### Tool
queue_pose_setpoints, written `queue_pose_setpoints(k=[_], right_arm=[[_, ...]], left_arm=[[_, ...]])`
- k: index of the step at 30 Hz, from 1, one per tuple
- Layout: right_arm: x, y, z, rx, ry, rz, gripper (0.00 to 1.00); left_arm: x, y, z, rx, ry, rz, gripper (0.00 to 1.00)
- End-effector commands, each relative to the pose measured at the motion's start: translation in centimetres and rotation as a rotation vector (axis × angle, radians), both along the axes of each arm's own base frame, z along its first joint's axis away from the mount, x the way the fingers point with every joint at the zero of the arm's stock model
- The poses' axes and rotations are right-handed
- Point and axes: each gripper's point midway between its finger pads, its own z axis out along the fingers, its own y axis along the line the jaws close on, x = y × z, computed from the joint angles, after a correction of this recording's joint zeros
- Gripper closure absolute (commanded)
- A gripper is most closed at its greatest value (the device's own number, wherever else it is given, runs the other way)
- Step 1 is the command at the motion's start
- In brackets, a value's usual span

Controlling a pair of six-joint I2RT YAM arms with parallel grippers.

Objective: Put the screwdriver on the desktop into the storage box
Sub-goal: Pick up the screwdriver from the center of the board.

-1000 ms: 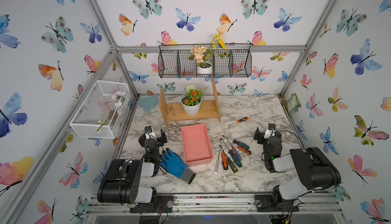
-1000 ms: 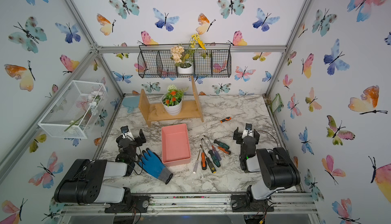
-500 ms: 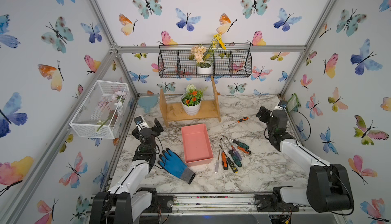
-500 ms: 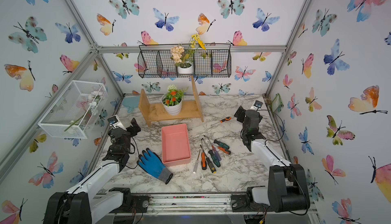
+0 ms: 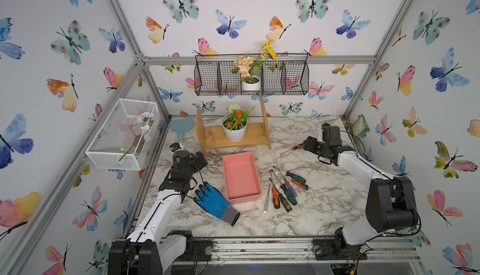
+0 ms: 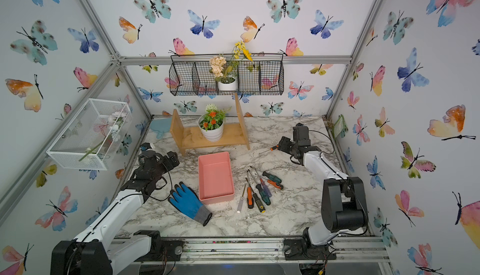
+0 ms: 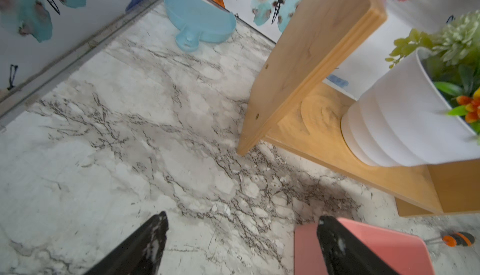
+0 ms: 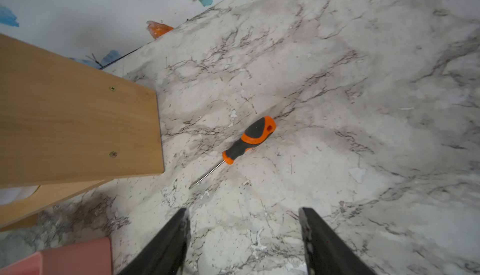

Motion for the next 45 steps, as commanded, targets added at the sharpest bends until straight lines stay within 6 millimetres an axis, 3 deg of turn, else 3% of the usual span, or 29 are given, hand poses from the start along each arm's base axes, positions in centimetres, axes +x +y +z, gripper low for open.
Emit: queue_pose_setpoints(k=[1,6,9,14,18,32,45], right_arm=[[-4.5,3.5,-1.4,-0.057,0.163,0.202,0.35],[-12.4,9.7,-1.4,-0.156,0.271,0.306,0.4],[-16.4,11.8,-1.9,-0.14,0.344,0.245,0.42],[-21.5,16.8,-2.4,-0.057,0.422,0.22,0.45],[-24.2,17.9,-4.5,-0.06,0.527,0.186,0.48],[-25.3,18.9,-8.6,-0.111,0.65,0.221,0.55],[-25.7,19.0,-11.5,-0.17,0.733,0.206,0.62]], left_arm=[[-1.4,-2.1,-0.4,-0.079,0.059,-0.077,0.12],[-2.1,-4.4,0.0,-0.086,0.07,-0.144,0.17],[-2.7,-6.3,0.2,-0.097,0.095,-0.19,0.18],[-4.1,-9.3,-0.5,-0.093,0.164,-0.241,0.16],[-5.2,-11.0,-0.9,-0.09,0.19,-0.247,0.2],[-6.6,-11.9,-2.1,-0.186,0.209,-0.23,0.35],[-7.3,-10.8,-1.5,-0.153,0.214,-0.202,0.37]])
